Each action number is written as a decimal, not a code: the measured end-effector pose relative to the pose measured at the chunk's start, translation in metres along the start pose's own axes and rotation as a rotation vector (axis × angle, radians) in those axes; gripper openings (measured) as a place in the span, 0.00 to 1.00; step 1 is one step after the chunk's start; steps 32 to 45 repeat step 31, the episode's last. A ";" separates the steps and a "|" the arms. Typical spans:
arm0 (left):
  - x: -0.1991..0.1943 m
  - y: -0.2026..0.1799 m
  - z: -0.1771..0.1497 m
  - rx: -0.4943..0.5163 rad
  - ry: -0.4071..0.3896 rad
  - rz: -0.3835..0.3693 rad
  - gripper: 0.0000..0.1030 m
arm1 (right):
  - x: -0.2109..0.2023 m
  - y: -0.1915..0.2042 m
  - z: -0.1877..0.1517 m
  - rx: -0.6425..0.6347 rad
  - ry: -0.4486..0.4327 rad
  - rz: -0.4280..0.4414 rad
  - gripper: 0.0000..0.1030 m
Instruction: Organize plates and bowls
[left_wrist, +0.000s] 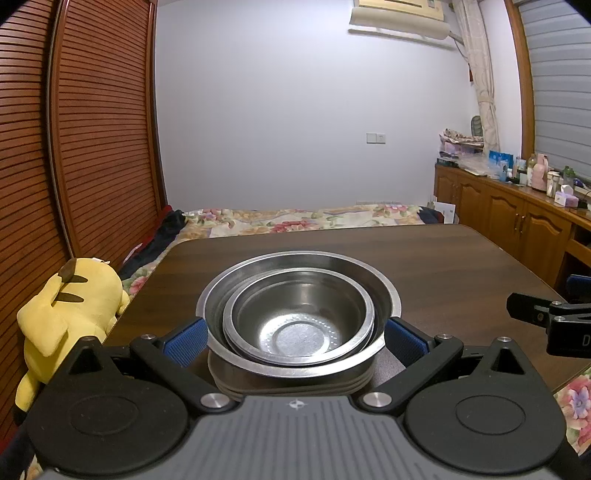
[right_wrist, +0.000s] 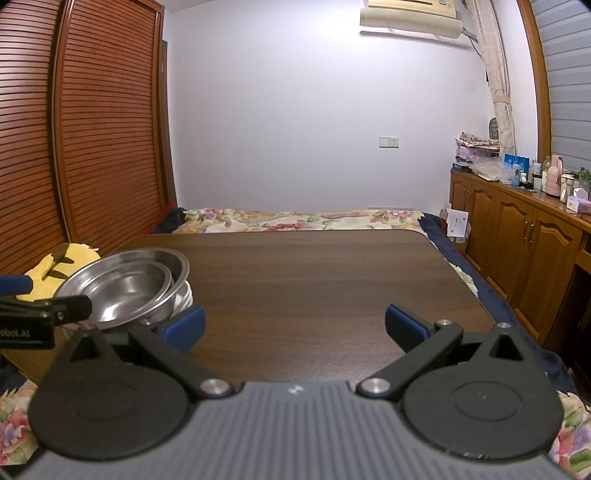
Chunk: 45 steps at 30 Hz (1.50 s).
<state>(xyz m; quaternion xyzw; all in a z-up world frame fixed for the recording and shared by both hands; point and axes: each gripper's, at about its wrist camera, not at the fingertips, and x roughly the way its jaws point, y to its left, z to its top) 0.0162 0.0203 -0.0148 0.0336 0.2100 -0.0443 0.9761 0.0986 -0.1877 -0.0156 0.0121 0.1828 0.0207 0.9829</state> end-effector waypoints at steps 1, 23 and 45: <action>0.000 0.000 0.000 0.000 0.000 0.000 1.00 | 0.000 0.000 0.000 -0.001 0.000 0.000 1.00; 0.002 0.002 -0.002 -0.002 0.003 0.001 1.00 | 0.000 -0.002 -0.001 0.003 0.007 0.001 1.00; 0.002 0.002 -0.002 -0.003 0.002 0.002 1.00 | 0.000 -0.001 -0.001 0.003 0.007 0.001 1.00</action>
